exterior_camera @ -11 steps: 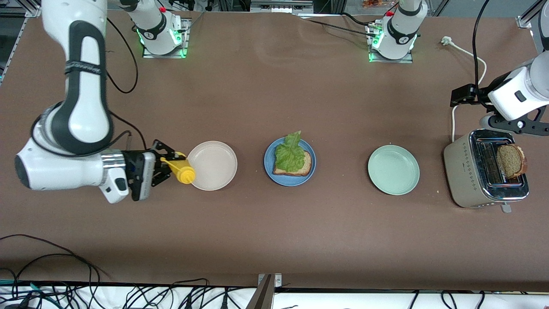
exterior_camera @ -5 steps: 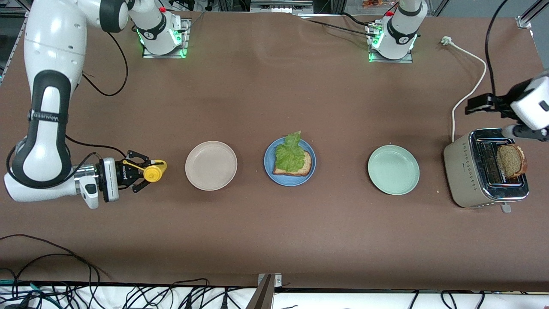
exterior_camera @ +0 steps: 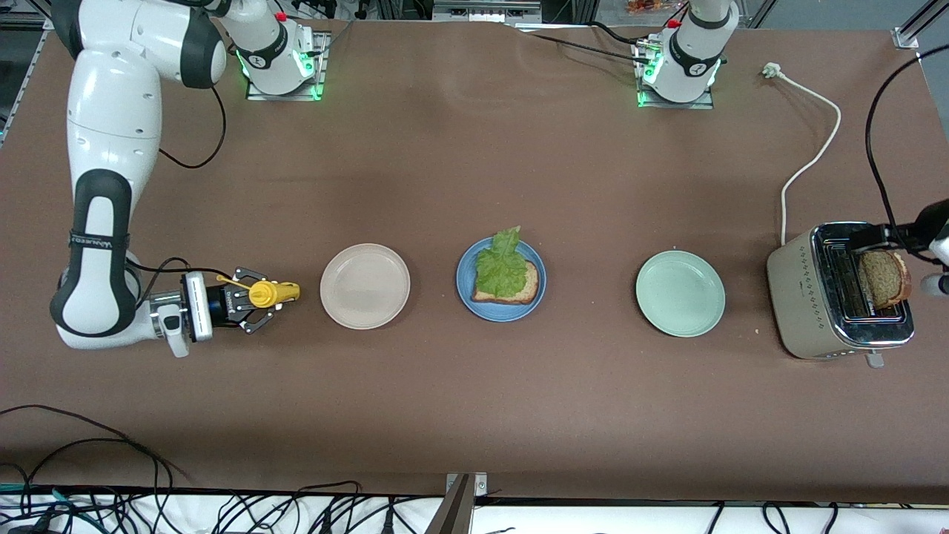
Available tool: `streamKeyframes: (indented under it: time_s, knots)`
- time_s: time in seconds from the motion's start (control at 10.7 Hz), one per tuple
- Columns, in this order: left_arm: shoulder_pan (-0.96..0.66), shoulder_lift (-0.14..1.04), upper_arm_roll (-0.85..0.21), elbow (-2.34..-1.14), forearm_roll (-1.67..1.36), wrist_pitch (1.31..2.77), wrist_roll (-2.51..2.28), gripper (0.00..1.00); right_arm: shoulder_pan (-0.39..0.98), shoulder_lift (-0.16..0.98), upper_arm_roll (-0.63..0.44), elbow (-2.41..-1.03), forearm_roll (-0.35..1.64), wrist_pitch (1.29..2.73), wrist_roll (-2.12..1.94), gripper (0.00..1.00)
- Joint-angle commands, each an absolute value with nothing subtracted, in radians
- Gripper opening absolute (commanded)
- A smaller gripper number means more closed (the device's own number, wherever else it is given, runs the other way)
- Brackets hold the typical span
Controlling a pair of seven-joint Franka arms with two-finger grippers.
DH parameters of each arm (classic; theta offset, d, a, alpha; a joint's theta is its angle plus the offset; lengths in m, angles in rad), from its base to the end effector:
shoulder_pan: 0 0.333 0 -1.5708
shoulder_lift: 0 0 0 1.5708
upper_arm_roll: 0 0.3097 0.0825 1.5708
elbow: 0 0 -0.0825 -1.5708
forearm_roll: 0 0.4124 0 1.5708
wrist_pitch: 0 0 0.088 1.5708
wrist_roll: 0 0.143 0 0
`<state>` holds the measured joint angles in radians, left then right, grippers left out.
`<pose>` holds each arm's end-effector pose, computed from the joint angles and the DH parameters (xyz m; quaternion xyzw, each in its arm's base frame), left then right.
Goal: Make sandwich in blue plate with both arms
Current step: 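Carry the yellow bottle back beside the white plate and lower it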
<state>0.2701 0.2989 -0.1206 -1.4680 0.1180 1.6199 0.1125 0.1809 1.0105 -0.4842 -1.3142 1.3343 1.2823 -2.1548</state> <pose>0.6456 0.1216 0.4525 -0.9965 -0.0126 0.0770 0.0309 0.6836 0.0244 0.1357 -0.5805 -0.5847 -0.2628 0.5021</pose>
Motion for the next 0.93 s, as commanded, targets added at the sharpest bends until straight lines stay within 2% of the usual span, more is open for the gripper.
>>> streamKeyframes:
  time_s: [0.0,0.37,0.56,0.74,0.84]
  knots:
    - [0.317,0.371,-0.129,-1.425,0.160,1.661,0.198,1.00,0.141,1.069,-0.472,-1.289,1.382,1.250,-2.273,0.00]
    - [0.383,0.437,-0.129,-1.414,0.153,1.764,0.311,1.00,0.130,1.094,-0.474,-1.293,1.368,1.252,-2.359,0.00]
    - [0.431,0.474,-0.130,-1.423,0.111,1.801,0.322,1.00,0.121,1.117,-0.474,-1.293,1.365,1.252,-2.378,0.14]
    - [0.471,0.512,-0.130,-1.424,0.104,1.824,0.383,1.00,0.112,1.127,-0.477,-1.296,1.350,1.252,-2.417,0.23]
    - [0.472,0.518,-0.130,-1.430,0.101,1.827,0.388,1.00,0.107,1.129,-0.477,-1.298,1.347,1.252,-2.418,0.41]
